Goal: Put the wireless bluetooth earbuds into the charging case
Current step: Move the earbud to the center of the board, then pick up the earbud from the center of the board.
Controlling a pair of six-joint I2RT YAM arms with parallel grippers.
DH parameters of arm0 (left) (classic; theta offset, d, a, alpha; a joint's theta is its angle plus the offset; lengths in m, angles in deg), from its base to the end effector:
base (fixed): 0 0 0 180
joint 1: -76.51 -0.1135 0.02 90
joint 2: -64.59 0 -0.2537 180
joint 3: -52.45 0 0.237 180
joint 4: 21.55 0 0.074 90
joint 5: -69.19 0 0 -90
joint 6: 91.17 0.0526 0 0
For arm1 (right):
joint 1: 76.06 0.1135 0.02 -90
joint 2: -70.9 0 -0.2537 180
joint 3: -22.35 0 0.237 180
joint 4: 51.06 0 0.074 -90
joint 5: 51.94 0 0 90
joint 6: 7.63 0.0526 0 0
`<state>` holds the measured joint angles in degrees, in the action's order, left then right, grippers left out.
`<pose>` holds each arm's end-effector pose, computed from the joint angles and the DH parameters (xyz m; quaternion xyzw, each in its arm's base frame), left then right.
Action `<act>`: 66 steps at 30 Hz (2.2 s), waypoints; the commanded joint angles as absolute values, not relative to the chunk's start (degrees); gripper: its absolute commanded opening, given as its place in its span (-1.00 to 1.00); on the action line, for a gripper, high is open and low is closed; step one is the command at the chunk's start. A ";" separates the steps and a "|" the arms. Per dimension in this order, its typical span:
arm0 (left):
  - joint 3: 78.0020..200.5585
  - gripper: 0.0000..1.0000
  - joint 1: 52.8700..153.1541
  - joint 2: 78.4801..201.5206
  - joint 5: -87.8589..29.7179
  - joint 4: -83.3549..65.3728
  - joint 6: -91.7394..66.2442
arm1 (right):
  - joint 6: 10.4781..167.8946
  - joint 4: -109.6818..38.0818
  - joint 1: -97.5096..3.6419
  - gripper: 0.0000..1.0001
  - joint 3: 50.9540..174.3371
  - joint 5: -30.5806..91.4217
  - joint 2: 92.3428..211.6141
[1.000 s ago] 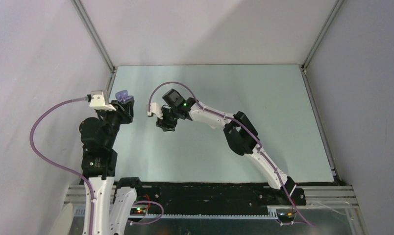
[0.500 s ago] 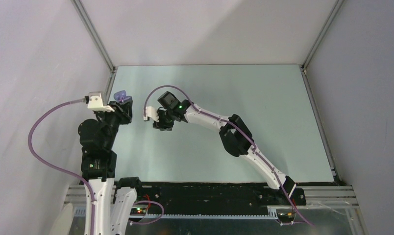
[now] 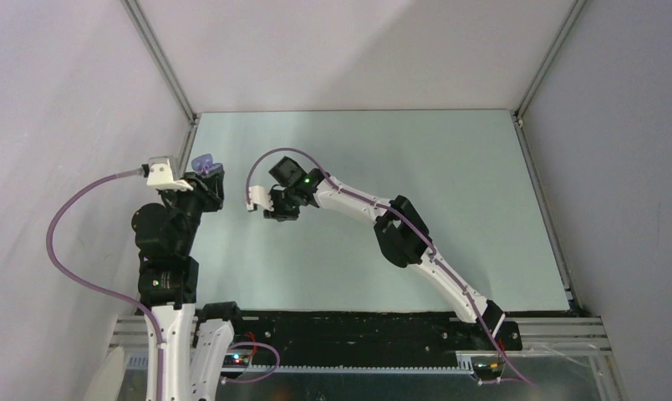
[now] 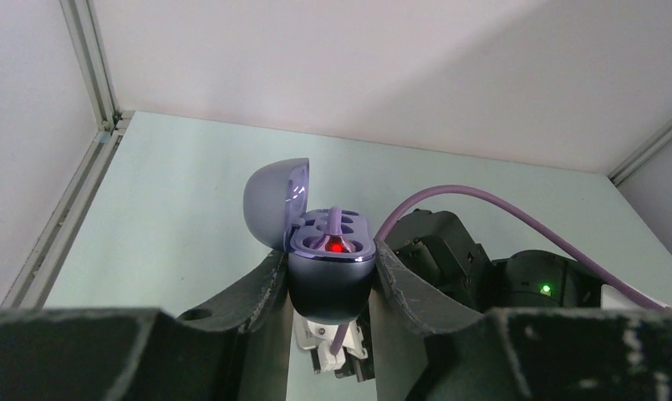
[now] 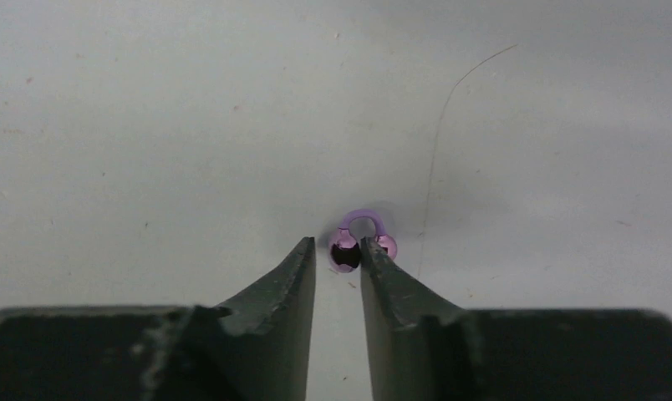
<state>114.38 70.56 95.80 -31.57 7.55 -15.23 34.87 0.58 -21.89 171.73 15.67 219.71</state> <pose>0.1327 0.0040 0.3696 -0.0544 0.6951 -0.1157 0.7075 0.3063 0.4585 0.1518 -0.7580 0.5340 0.2018 0.3157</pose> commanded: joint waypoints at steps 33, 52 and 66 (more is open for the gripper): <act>111.19 -1.00 72.25 106.57 -47.41 -6.51 -13.60 | -26.16 -2.43 -34.31 -0.01 94.62 9.66 165.83; 110.02 -1.00 74.42 105.91 -47.00 -2.66 -13.43 | 36.65 7.60 -34.16 -0.51 98.68 3.84 155.33; 108.47 -1.00 74.46 104.40 -46.58 0.19 -13.58 | 76.41 -0.34 -31.91 -0.42 93.76 10.58 161.38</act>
